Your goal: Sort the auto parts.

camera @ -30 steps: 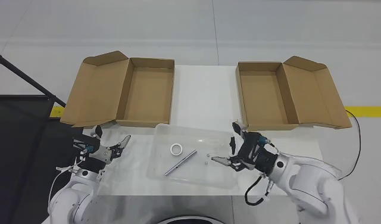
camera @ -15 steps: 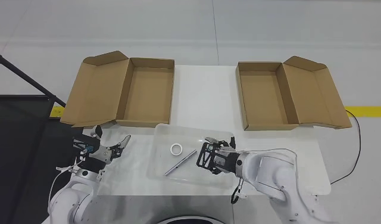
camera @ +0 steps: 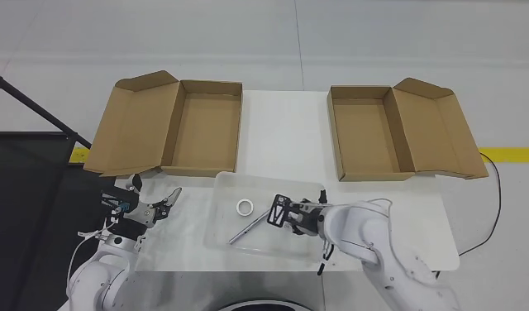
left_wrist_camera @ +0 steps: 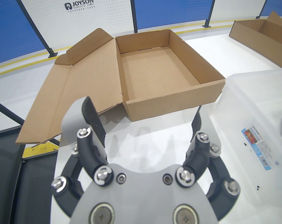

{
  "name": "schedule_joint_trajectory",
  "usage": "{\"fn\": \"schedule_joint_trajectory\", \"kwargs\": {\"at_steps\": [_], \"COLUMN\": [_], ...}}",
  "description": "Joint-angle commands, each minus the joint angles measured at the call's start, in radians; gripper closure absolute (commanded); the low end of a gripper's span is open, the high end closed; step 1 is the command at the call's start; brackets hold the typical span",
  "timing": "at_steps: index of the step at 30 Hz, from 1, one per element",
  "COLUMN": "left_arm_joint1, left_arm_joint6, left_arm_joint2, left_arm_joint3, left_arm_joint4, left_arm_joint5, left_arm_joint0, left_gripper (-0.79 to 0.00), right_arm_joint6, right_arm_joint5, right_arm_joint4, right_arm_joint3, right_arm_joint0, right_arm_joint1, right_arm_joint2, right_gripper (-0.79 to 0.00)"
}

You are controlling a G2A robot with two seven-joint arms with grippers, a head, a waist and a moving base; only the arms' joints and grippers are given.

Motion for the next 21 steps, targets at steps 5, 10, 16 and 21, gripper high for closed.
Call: {"fn": "schedule_joint_trajectory", "kwargs": {"at_steps": [5,10,16,21], "left_arm_joint1": [0.000,0.000,0.000,0.000], "left_arm_joint6": [0.000,0.000,0.000,0.000], "left_arm_joint2": [0.000,0.000,0.000,0.000], "left_arm_joint3": [0.000,0.000,0.000,0.000], "left_arm_joint4": [0.000,0.000,0.000,0.000], "left_arm_joint5": [0.000,0.000,0.000,0.000], "left_arm_joint0": [0.000,0.000,0.000,0.000], "left_gripper": [-0.785,-0.785,-0.785,-0.785], "right_arm_joint6": [0.033,0.042,0.042,0.038], "right_arm_joint5": [0.013,0.009,0.005,0.004], "right_arm_joint4": [0.006,0.023,0.035,0.038], "right_arm_joint3": [0.042,0.068,0.088,0.077], "right_arm_joint0": [0.030,0.045,0.056,0.063], "right_arm_joint1": [-0.005,-0.006,-0.007,-0.004], "right_arm_joint2": [-0.027,-0.036,-0.045,-0.039], "right_gripper": [-0.206,-0.219,0.000,0.000]}}
